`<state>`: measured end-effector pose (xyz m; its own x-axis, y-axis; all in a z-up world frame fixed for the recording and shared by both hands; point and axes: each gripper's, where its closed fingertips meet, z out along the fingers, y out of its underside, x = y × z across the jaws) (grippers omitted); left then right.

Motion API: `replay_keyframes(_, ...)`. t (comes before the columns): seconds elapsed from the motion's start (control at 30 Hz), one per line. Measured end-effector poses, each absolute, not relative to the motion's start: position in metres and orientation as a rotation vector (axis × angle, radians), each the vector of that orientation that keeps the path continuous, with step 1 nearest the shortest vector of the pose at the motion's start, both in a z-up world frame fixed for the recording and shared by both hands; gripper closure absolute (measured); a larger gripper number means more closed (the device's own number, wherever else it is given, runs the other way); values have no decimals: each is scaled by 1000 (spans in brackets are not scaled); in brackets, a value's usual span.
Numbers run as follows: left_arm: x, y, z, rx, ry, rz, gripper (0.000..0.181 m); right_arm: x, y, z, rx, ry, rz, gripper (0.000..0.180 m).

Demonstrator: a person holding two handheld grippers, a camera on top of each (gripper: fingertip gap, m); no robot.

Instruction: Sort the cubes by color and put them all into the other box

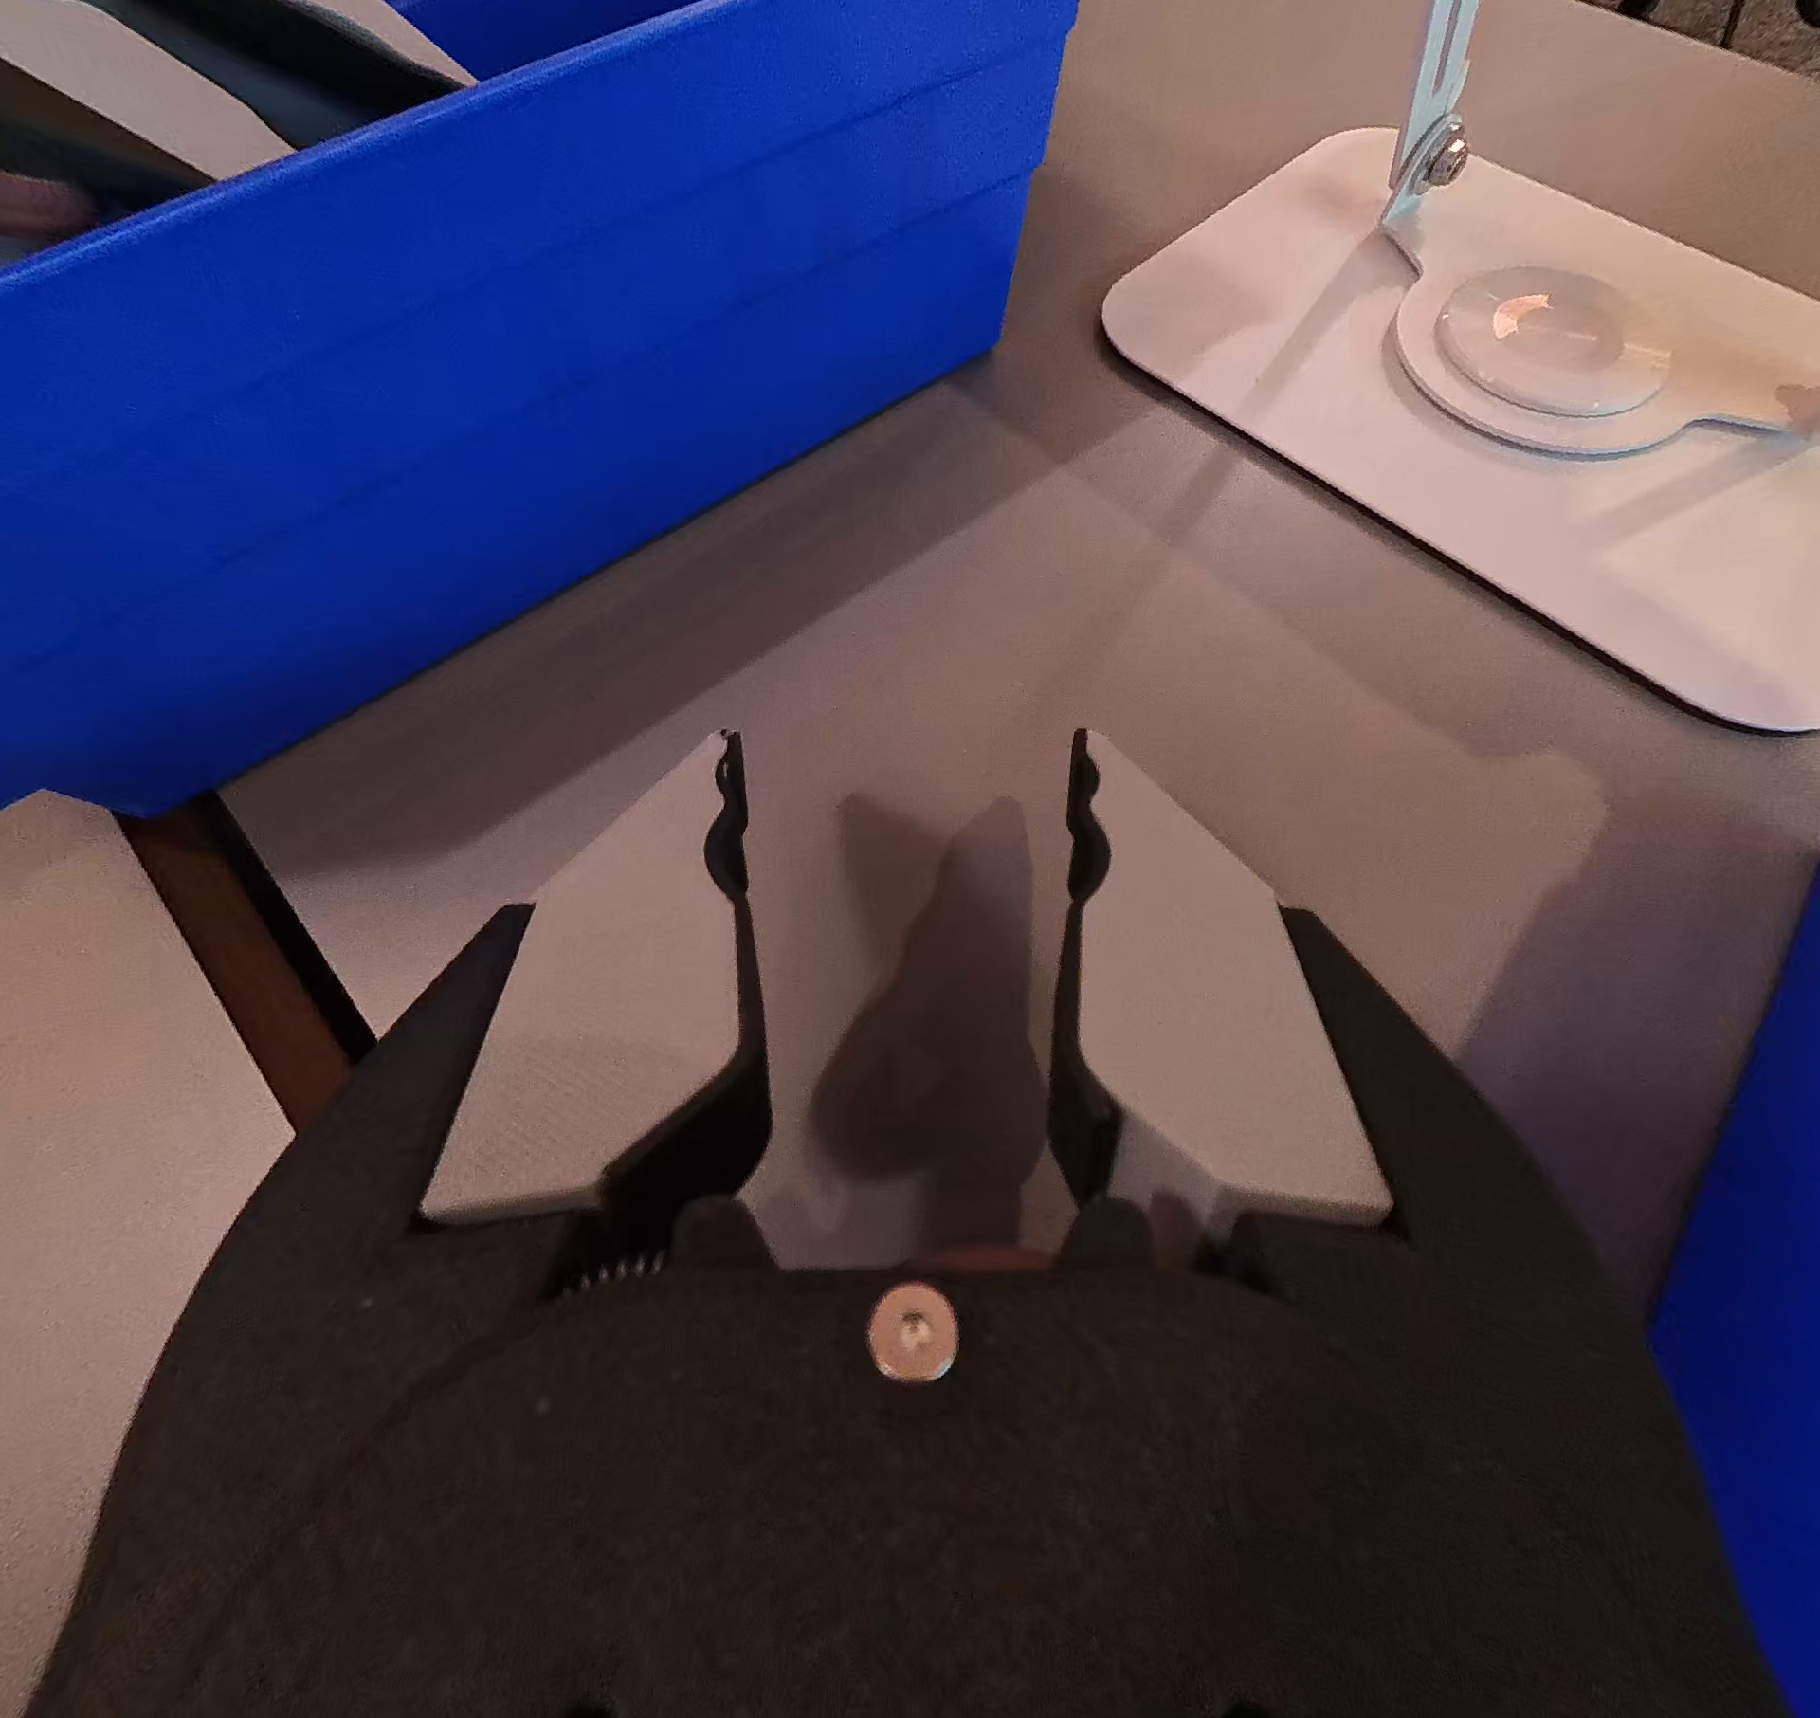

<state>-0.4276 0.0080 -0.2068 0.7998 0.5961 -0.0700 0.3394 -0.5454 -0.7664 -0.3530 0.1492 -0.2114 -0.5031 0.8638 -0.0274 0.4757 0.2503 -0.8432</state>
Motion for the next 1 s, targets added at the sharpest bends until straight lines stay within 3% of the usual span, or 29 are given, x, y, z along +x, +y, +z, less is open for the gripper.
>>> replay_keyframes(1.0,-443,0,-207,-2136,-839,351,117,-345,140,-214,-1163,-2136,1150,123)
